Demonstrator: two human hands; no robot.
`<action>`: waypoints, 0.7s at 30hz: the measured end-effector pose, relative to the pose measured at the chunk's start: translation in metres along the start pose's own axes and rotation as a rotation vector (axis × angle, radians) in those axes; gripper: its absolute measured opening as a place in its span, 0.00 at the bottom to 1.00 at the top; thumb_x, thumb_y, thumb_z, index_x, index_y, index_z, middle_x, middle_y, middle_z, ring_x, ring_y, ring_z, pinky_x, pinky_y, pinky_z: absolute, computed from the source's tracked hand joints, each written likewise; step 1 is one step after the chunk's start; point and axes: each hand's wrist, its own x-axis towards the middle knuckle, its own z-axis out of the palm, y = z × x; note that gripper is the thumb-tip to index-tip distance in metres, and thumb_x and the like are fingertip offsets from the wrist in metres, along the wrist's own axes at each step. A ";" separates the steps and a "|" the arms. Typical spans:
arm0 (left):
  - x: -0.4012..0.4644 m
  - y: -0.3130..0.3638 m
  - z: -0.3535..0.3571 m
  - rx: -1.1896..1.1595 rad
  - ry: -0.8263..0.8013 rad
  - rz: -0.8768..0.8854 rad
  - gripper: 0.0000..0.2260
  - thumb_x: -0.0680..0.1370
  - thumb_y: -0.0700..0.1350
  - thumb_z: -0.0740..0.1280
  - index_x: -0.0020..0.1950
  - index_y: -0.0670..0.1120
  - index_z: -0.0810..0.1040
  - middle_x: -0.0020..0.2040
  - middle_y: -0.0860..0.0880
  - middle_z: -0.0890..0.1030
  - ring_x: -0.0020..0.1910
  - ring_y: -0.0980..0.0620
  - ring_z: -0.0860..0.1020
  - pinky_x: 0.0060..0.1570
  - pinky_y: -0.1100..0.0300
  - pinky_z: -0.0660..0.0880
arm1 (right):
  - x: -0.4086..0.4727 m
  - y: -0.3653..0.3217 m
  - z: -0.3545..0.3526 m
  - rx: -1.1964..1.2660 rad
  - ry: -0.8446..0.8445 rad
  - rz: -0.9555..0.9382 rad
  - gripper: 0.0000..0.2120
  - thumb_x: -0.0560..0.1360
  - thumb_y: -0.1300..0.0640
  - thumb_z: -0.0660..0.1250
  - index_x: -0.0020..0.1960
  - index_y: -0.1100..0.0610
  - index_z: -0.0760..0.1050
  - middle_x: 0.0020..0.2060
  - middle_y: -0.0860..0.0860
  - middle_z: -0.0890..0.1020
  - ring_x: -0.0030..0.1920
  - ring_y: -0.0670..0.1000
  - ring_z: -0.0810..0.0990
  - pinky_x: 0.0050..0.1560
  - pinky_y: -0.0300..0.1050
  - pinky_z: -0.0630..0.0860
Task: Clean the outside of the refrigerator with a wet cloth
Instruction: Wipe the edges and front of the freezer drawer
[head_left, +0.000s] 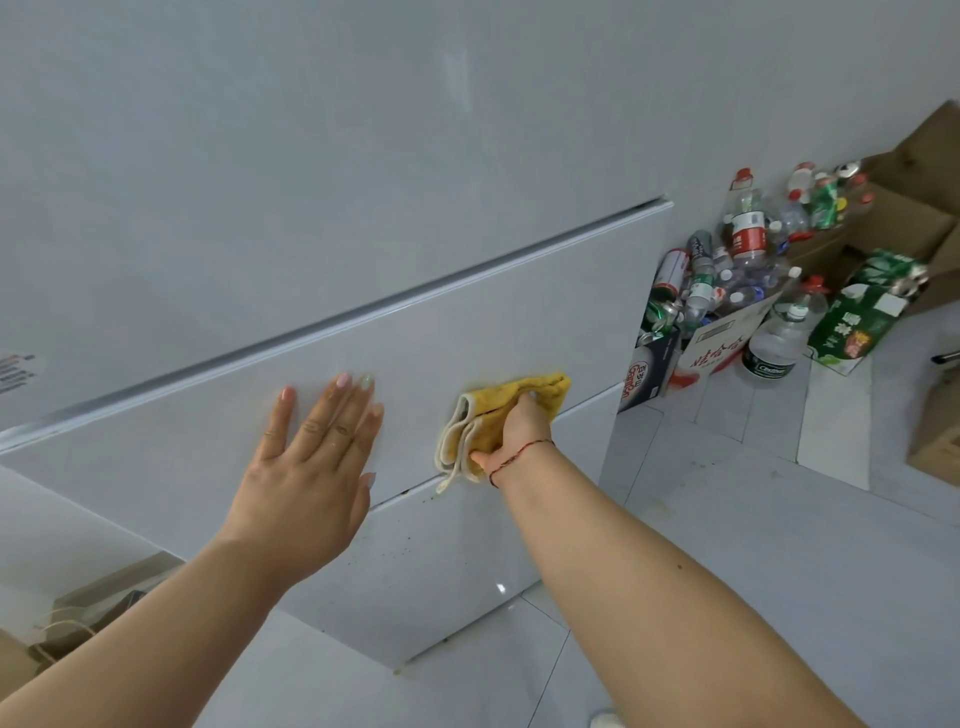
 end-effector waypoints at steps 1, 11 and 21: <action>0.000 0.000 0.000 -0.002 0.003 0.007 0.26 0.79 0.50 0.53 0.73 0.38 0.69 0.76 0.40 0.64 0.78 0.42 0.55 0.75 0.37 0.50 | 0.016 -0.010 -0.006 -0.032 -0.006 -0.070 0.17 0.78 0.42 0.56 0.45 0.53 0.76 0.39 0.49 0.80 0.34 0.53 0.78 0.39 0.43 0.74; 0.001 -0.004 0.003 -0.016 0.023 0.028 0.25 0.78 0.49 0.54 0.72 0.39 0.70 0.75 0.40 0.65 0.77 0.43 0.57 0.75 0.39 0.52 | 0.065 -0.125 -0.022 -0.083 0.154 -0.393 0.28 0.73 0.38 0.54 0.71 0.47 0.65 0.65 0.50 0.72 0.61 0.56 0.75 0.59 0.56 0.71; 0.001 -0.010 -0.006 -0.065 -0.005 0.043 0.25 0.78 0.48 0.55 0.72 0.37 0.69 0.75 0.41 0.66 0.76 0.44 0.59 0.73 0.41 0.56 | -0.038 -0.103 0.021 -0.316 0.009 -1.108 0.30 0.79 0.51 0.56 0.78 0.49 0.48 0.77 0.52 0.46 0.76 0.51 0.50 0.75 0.49 0.51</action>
